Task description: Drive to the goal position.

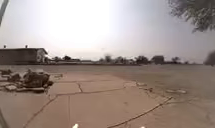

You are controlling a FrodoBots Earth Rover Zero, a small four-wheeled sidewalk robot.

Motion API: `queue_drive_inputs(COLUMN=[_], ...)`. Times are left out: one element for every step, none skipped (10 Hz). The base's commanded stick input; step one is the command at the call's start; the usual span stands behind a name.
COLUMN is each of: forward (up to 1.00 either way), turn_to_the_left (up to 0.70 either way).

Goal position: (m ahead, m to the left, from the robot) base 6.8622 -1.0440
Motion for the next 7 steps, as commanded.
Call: queue_drive_inputs(forward=[0.70, 0.70, 0.70, 0.70, 0.70, 0.70, 0.70], turn_to_the_left=[0.00, 0.00, 0.01, 0.27, 0.27, 0.27, 0.27])
